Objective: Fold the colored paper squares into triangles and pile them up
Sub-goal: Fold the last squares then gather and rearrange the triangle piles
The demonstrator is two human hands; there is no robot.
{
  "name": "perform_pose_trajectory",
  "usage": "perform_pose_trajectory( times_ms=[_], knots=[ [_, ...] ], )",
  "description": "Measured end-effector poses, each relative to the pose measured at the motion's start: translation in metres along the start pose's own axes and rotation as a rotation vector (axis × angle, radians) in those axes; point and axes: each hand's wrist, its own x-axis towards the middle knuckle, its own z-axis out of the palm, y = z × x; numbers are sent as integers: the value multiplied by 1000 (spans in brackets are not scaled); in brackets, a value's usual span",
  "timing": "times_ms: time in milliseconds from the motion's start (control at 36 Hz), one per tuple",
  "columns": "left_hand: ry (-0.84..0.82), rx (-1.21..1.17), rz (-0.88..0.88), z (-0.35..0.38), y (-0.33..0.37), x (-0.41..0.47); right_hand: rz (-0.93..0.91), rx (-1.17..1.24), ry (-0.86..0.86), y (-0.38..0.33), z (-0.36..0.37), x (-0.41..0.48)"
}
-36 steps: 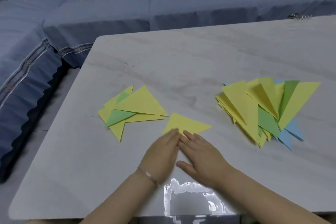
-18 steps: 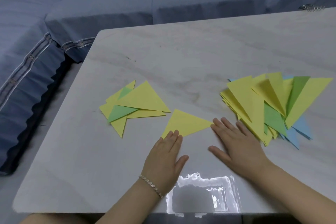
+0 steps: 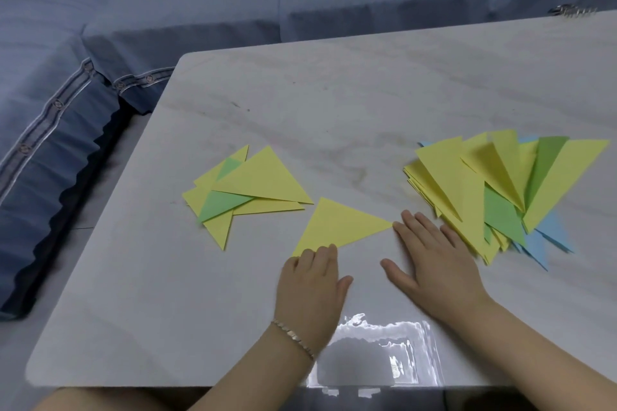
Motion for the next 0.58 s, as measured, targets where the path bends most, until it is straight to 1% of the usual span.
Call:
perform_pose_trajectory(
  times_ms=[111,306,389,444,528,583],
  knots=[
    [-33,1,-23,-10,-22,-12,7,5,1,0,1,-1],
    [-41,-11,-4,-19,-45,-27,1,-6,34,-1,1,-1],
    [-88,-25,-38,-23,-51,-29,2,-11,47,-2,1,-1],
    [-178,-71,-121,-32,-53,-24,5,-10,52,-2,1,-1],
    [-364,-219,-382,-47,-50,-5,12,-9,39,-3,2,-2],
    [-343,-372,-574,-45,-48,7,16,-9,31,-4,2,-2]
  ],
)
